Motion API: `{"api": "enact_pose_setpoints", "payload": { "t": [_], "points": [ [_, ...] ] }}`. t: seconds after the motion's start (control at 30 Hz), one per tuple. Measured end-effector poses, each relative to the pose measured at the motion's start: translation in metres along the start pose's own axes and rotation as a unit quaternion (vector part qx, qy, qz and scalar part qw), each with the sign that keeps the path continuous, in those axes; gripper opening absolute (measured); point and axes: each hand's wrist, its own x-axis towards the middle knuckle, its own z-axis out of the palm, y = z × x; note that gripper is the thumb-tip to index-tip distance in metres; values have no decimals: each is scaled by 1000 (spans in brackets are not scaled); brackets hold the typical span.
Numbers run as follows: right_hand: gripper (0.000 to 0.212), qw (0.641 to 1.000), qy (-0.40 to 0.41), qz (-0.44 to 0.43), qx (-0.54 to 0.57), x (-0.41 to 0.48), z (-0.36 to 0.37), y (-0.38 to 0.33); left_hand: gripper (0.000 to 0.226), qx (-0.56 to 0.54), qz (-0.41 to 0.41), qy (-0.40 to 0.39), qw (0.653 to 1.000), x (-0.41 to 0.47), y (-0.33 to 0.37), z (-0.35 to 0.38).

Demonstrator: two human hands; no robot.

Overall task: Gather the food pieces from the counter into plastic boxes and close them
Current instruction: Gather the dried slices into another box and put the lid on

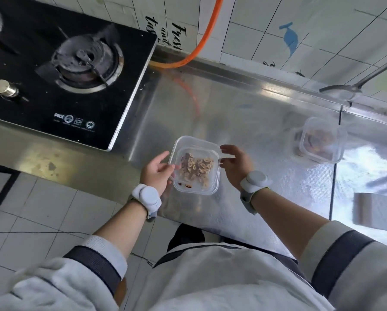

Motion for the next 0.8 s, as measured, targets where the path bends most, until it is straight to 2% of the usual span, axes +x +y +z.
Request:
{"api": "enact_pose_setpoints", "payload": {
  "t": [0.17,0.23,0.53,0.67,0.8],
  "points": [
    [37,1000,-8,19,-20,5,4,4,23,126,-34,78,988,2,-21,5],
    [40,999,-17,25,-28,8,5,3,17,163,-44,81,982,3,-19,5],
    [43,993,-27,19,-111,22,4,9,16,214,-63,65,973,6,-18,13],
    [41,989,-31,47,-138,26,3,13,25,210,-63,66,973,2,-21,14],
    [34,985,-45,86,-142,23,8,18,18,187,-90,76,975,-4,-28,9]
  ]
}}
